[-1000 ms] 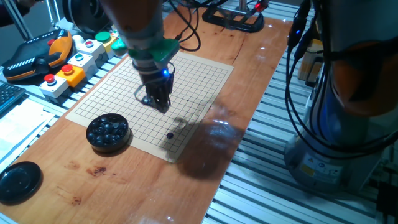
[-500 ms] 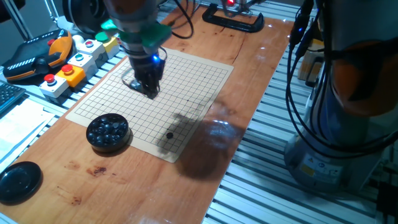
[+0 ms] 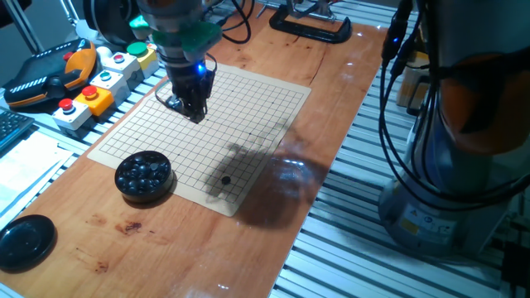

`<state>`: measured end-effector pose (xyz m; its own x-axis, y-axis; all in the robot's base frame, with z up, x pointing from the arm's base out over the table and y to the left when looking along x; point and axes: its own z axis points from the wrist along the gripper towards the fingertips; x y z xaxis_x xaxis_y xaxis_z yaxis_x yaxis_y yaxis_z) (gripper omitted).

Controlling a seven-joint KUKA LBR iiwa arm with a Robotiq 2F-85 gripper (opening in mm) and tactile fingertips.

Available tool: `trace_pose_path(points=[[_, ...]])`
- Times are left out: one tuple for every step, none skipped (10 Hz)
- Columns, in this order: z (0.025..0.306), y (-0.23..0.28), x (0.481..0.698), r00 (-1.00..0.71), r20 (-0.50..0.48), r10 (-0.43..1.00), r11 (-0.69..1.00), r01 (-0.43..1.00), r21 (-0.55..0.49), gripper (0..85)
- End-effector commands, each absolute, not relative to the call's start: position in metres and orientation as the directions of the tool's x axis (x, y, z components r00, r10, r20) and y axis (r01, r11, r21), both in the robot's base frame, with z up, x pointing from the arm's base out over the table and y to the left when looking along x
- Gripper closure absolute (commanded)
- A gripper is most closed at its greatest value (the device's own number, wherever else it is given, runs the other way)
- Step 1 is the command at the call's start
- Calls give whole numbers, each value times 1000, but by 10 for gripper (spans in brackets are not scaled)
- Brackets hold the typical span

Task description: Play the first move as black on the 3-4 point in the upper right corner of the Go board

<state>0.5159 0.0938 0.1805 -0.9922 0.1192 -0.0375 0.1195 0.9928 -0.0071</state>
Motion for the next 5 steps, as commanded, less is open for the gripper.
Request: trace_pose_path(points=[[180,92,517,-992,-30,124,992,123,8,843],[179,92,519,-992,-17,128,991,128,29,843],[178,93,520,-991,-15,131,991,131,31,843],[178,93,521,-991,-15,136,990,135,28,843],[178,90,521,-990,-15,142,990,142,27,843]])
